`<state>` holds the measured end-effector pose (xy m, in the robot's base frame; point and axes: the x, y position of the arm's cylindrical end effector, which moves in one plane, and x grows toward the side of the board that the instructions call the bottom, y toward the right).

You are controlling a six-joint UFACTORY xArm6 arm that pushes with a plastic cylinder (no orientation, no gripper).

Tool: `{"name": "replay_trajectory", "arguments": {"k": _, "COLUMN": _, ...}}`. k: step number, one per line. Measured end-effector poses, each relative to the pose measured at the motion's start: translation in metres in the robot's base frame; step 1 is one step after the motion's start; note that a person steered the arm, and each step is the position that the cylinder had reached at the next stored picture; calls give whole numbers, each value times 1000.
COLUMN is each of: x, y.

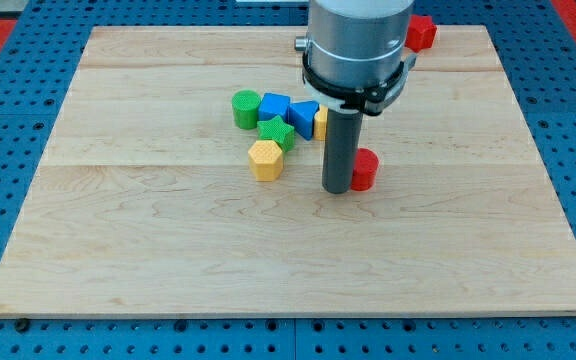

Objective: Push the red circle slightly upwards

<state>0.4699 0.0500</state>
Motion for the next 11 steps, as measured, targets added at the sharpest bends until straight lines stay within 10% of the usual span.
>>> {"name": "replay_trajectory", "arguments": {"k": 3, "x": -55, "y": 21}}
{"name": "replay_trajectory", "arguments": {"k": 11, "x": -21, "y": 70}}
